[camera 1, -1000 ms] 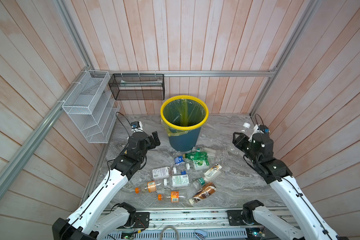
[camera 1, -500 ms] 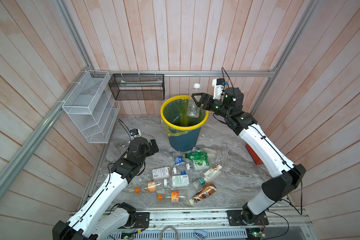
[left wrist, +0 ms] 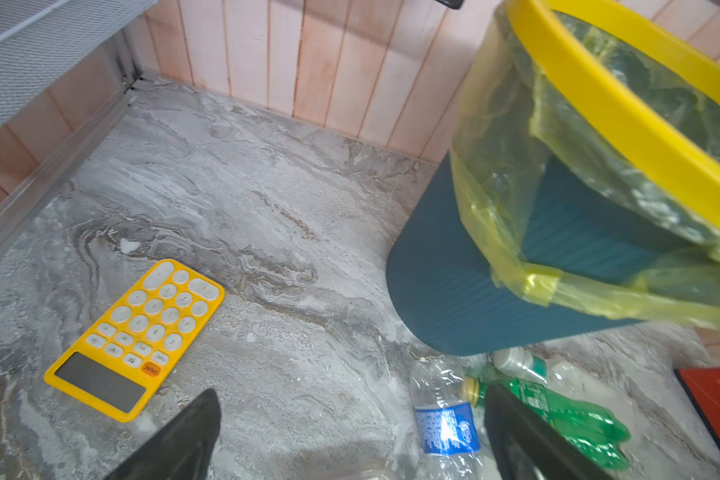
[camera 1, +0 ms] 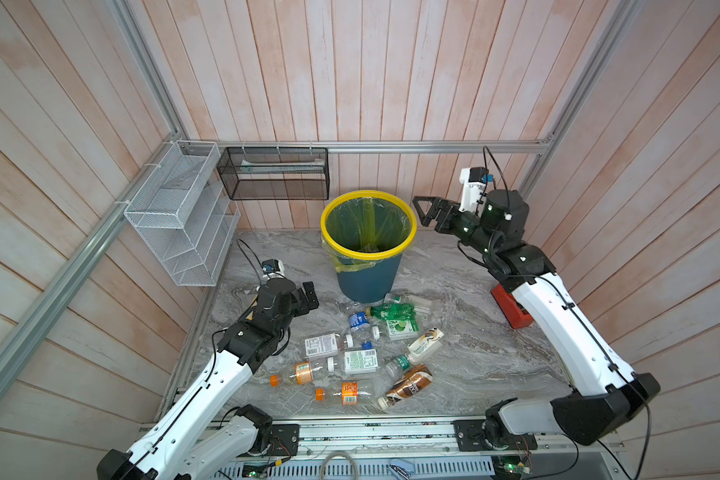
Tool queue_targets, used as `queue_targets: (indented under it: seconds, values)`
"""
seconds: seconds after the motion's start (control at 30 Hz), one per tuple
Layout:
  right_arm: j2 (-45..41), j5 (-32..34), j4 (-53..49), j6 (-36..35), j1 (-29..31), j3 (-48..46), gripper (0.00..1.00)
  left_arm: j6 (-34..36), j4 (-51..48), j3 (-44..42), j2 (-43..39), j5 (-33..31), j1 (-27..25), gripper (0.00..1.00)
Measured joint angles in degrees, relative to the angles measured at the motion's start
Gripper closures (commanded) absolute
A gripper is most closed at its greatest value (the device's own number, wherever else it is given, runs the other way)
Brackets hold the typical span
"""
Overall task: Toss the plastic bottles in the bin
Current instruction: 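Grasp the brown coffee bottle with the left gripper while the right gripper withdraws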
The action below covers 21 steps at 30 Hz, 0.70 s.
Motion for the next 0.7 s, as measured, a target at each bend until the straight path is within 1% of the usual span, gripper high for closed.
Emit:
queue_targets:
  seconds: [0.13, 0.23, 0.37, 0.47, 0.57, 0.7]
  values:
    - [-6.8, 1.05, 2.45, 0.37, -5.9, -13.16, 0.0, 3.67, 0.76, 0.02, 0.68, 0.11, -7.48, 0.0]
    - [-10.6, 2.23, 2.4, 0.52, -10.05, -22.93, 0.0, 6.23, 0.98, 0.61, 2.99, -1.42, -14.8, 0.0]
    - [-15.32, 2.8, 1.99, 0.57, -15.58, -33.53, 0.01, 10.08, 0.72, 4.42, 9.94, -4.63, -27.76, 0.0]
    - [-18.51, 2.99, 1.95, 1.07, -19.54, -39.39, 0.01, 12.81, 0.04, 8.68, 16.79, -4.35, -34.91, 0.02]
    - [-21.31, 3.02, 1.97, 1.73, -22.18, -44.17, 0.01, 15.32, -1.73, 13.62, 24.65, -2.56, -39.54, 0.05]
    - [-23.8, 3.04, 1.79, 2.73, -23.87, -47.74, 0.01, 17.99, -5.31, 18.32, 33.66, 1.44, -43.85, 0.09]
